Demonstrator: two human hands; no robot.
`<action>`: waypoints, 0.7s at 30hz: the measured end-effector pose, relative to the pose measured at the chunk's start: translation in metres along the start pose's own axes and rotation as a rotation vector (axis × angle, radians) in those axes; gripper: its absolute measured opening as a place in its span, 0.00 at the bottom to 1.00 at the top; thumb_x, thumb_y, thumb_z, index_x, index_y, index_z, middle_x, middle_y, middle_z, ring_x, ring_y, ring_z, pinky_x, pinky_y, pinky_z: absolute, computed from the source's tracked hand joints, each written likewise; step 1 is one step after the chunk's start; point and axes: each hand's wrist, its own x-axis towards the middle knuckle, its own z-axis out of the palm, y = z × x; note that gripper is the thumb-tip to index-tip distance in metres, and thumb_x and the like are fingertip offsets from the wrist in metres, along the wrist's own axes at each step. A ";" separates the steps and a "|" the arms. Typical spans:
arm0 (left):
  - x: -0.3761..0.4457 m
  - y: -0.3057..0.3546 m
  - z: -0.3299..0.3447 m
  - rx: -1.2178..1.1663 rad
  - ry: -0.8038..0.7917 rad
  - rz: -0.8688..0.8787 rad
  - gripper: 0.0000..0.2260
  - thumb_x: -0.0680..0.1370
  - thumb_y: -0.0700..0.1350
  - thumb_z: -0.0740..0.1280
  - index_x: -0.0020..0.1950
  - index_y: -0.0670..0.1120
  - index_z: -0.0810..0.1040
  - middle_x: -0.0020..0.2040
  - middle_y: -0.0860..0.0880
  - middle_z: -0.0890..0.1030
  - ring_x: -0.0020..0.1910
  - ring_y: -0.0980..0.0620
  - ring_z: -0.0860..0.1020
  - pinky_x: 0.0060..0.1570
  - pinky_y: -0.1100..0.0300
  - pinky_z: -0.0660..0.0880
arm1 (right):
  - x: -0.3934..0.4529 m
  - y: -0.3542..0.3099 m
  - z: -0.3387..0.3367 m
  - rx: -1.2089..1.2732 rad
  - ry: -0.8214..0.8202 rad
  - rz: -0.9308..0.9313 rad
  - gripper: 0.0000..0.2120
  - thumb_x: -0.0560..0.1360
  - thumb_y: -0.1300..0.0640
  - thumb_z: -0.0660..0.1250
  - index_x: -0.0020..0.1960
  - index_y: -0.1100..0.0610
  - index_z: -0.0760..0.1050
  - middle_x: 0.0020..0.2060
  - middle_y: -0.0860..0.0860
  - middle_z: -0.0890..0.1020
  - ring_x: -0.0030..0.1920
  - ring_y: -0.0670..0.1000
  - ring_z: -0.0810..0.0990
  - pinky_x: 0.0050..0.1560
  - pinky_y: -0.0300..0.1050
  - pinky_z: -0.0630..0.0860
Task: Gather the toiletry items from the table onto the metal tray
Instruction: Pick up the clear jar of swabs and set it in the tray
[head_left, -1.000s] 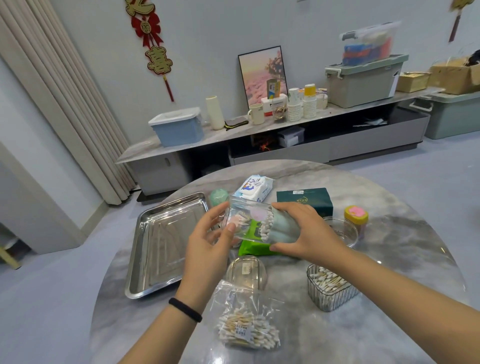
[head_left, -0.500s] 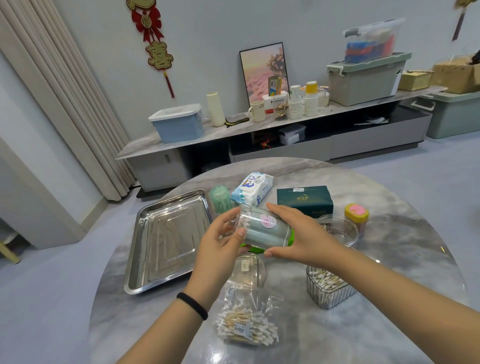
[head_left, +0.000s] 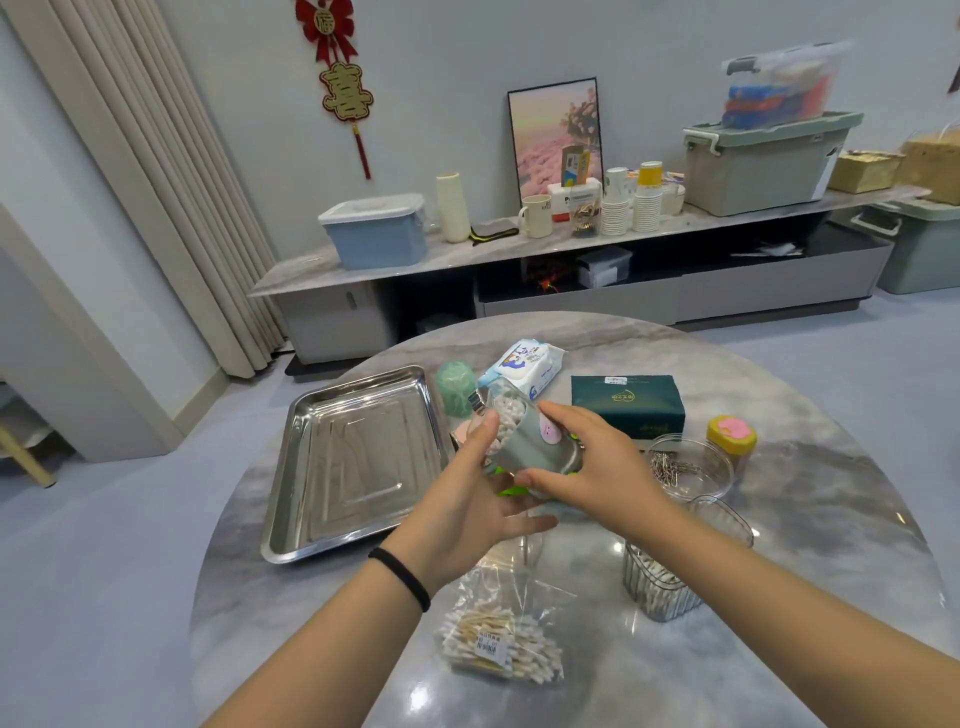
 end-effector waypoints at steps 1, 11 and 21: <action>0.001 0.002 -0.002 -0.049 0.011 0.001 0.24 0.74 0.62 0.61 0.64 0.50 0.76 0.53 0.43 0.82 0.52 0.42 0.79 0.58 0.43 0.75 | 0.000 -0.003 0.004 0.026 0.002 0.004 0.36 0.65 0.53 0.77 0.70 0.54 0.67 0.62 0.47 0.74 0.62 0.44 0.72 0.53 0.26 0.64; 0.025 0.039 -0.089 -0.048 0.236 -0.001 0.22 0.75 0.60 0.64 0.64 0.50 0.74 0.58 0.39 0.80 0.45 0.44 0.81 0.55 0.47 0.78 | 0.076 -0.026 0.065 -0.035 -0.215 0.067 0.32 0.70 0.50 0.72 0.71 0.52 0.66 0.65 0.50 0.73 0.66 0.50 0.70 0.66 0.42 0.65; 0.097 0.053 -0.221 0.020 0.510 -0.012 0.23 0.79 0.59 0.56 0.64 0.45 0.75 0.57 0.42 0.81 0.55 0.44 0.79 0.53 0.51 0.77 | 0.185 -0.020 0.215 0.629 -0.507 0.421 0.16 0.81 0.53 0.54 0.67 0.49 0.70 0.58 0.48 0.77 0.59 0.49 0.75 0.64 0.47 0.72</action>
